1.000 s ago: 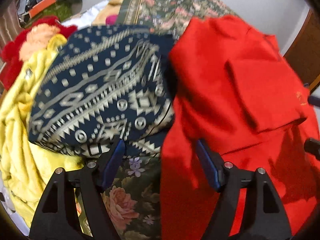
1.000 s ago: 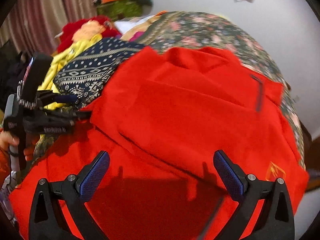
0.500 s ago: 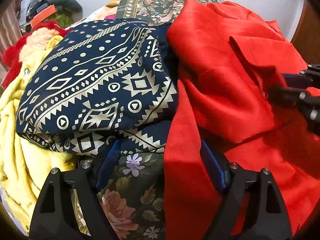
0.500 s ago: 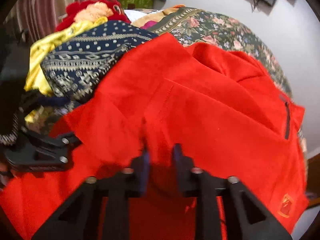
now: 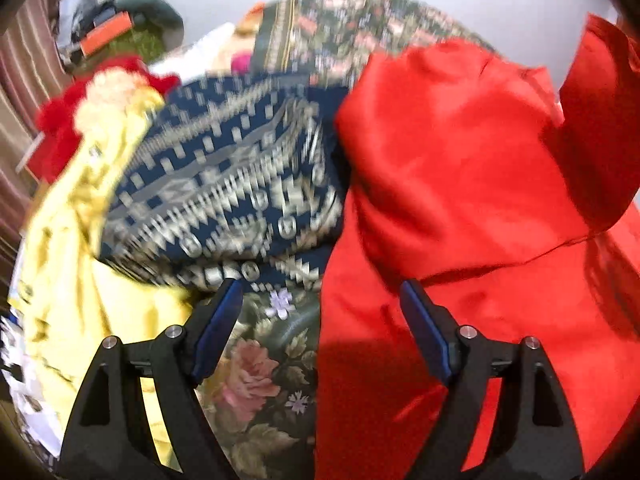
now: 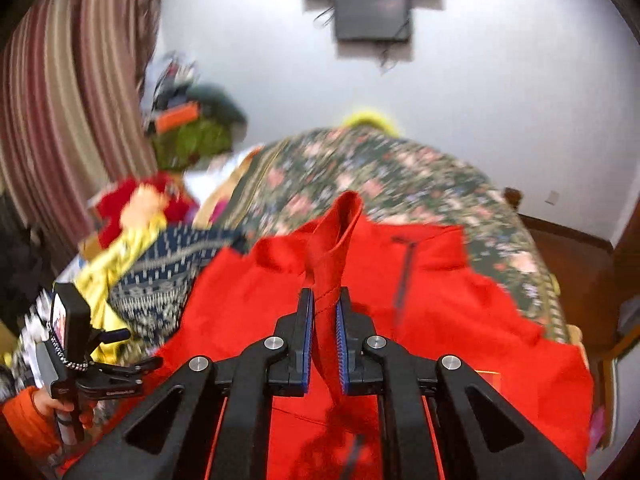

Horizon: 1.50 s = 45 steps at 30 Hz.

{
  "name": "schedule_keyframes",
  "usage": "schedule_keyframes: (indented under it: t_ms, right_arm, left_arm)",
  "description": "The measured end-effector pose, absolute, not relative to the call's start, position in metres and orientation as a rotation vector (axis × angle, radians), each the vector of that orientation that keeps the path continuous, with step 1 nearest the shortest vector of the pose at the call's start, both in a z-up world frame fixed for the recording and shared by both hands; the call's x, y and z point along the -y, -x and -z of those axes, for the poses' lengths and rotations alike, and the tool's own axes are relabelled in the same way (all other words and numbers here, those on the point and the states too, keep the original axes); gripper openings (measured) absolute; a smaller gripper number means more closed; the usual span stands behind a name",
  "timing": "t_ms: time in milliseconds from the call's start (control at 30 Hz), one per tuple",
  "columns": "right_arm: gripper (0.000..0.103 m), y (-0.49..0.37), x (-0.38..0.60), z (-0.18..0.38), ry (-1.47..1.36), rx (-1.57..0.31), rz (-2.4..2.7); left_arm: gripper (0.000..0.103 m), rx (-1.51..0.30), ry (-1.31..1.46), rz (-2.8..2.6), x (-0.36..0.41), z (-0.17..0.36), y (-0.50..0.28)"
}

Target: Fold large clothes

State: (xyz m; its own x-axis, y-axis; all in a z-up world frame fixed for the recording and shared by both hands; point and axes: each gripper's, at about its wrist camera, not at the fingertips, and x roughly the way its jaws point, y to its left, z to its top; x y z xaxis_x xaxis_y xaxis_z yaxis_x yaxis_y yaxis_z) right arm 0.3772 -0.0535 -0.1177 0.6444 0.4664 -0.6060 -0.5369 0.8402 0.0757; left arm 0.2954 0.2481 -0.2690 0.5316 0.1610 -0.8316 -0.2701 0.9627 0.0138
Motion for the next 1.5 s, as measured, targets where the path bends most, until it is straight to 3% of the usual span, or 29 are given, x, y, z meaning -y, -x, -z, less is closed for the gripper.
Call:
schedule_keyframes:
  t_ms: [267, 633, 867, 1000, 1033, 1100, 1133, 1167, 1500]
  right_arm:
    - [0.007, -0.374, 0.151, 0.114, -0.026, -0.67, -0.476]
    - [0.008, -0.399, 0.228, 0.207, -0.018, -0.872, -0.351]
    - [0.008, -0.418, 0.252, 0.251, 0.092, -0.968, -0.227]
    - [0.01, -0.423, 0.26, 0.264, 0.103, -1.021, -0.201]
    - [0.016, -0.422, 0.259, 0.263, 0.112, -1.021, -0.192]
    - [0.061, -0.421, 0.257, 0.262, 0.201, -1.003, -0.093]
    - [0.097, -0.418, 0.256, 0.262, 0.283, -0.971, -0.009]
    - [0.102, -0.415, 0.256, 0.263, 0.335, -0.939, 0.024]
    - [0.102, -0.383, 0.305, 0.233, 0.123, -0.961, -0.061]
  left_arm:
    - [0.081, -0.929, 0.107, -0.201, -0.211, 0.228, -0.338]
    - [0.081, -1.103, 0.061, -0.209, -0.165, 0.301, -0.389]
    - [0.095, -1.089, 0.07, -0.204, -0.172, 0.309, -0.388]
    - [0.098, -1.081, 0.098, -0.211, -0.178, 0.314, -0.389]
    - [0.099, -1.077, 0.104, -0.213, -0.179, 0.315, -0.388]
    - [0.099, -1.073, 0.109, -0.216, -0.178, 0.316, -0.387]
    - [0.1, -1.072, 0.109, -0.218, -0.178, 0.316, -0.386]
    - [0.1, -1.07, 0.109, -0.22, -0.179, 0.316, -0.387]
    - [0.1, -1.08, 0.126, -0.236, -0.174, 0.311, -0.376]
